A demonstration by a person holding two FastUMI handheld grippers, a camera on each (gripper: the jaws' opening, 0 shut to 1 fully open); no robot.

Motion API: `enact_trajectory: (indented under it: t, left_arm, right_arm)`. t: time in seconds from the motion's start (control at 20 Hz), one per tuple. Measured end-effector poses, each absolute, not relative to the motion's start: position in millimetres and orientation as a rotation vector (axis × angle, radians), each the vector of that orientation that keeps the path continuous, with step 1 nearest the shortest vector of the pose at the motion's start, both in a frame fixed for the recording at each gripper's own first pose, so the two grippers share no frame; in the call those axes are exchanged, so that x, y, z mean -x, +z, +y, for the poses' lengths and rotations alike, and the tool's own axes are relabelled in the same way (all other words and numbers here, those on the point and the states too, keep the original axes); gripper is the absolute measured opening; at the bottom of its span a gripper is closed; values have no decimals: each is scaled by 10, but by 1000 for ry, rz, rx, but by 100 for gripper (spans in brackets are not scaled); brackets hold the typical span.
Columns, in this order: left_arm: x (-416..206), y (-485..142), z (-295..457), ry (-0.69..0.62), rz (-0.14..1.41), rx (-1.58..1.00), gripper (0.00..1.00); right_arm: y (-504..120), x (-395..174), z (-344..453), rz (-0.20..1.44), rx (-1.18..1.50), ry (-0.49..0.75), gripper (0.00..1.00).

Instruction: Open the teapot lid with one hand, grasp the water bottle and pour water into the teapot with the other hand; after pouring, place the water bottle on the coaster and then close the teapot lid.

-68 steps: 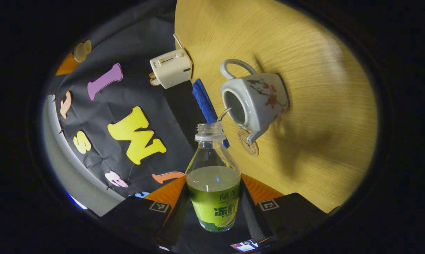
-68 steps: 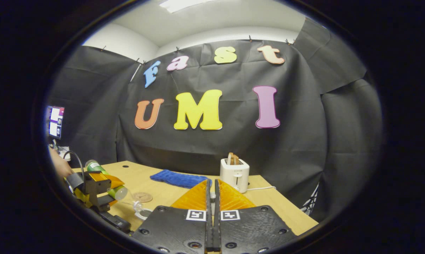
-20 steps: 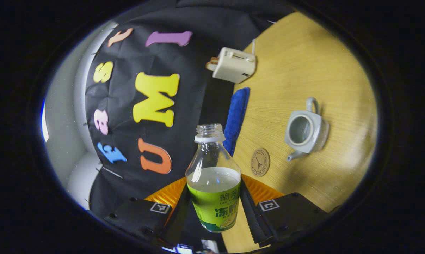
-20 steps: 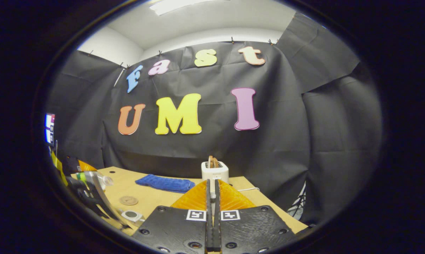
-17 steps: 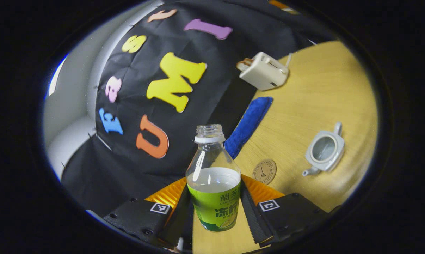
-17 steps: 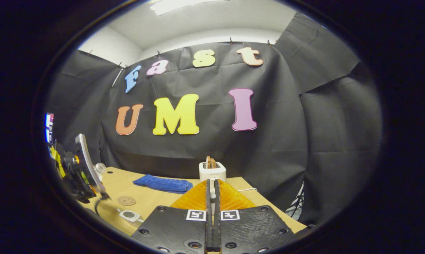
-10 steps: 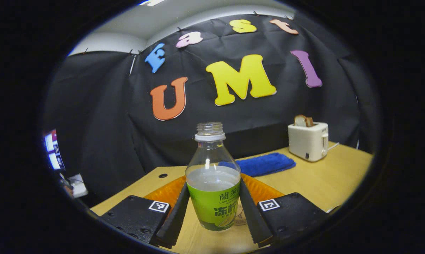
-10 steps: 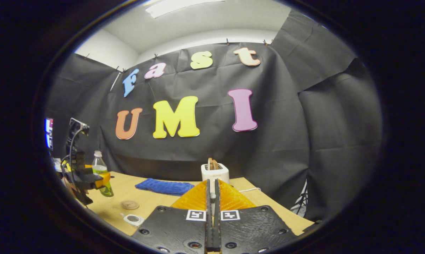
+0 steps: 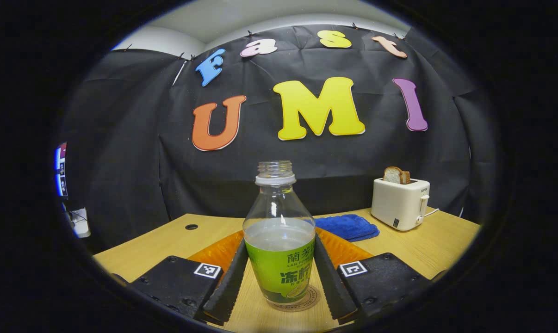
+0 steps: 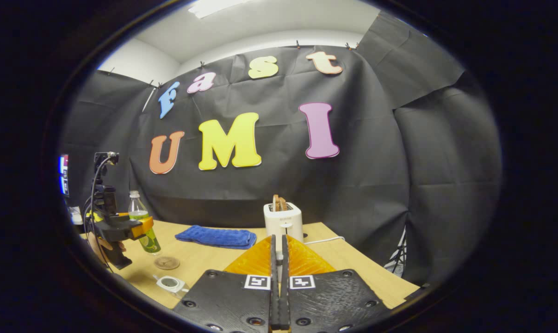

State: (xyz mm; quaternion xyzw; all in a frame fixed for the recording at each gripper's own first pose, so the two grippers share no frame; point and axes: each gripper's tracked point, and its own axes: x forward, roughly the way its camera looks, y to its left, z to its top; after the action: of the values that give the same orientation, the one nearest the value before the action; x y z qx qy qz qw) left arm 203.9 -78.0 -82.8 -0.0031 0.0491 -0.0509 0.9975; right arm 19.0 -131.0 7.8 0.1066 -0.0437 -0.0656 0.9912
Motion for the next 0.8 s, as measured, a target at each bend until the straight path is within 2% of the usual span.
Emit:
enact_trajectory:
  t: [0.5,0.8]
  left_arm:
    - [-2113,-1157,-962,-151,135,56,79]
    - [-2089,-1079,-895,-130,104,36,85]
  right_arm:
    - [14,-258,-1144,-66,-191,-101,0]
    - [-7,-278,-1077,-61,-168,-96,0]
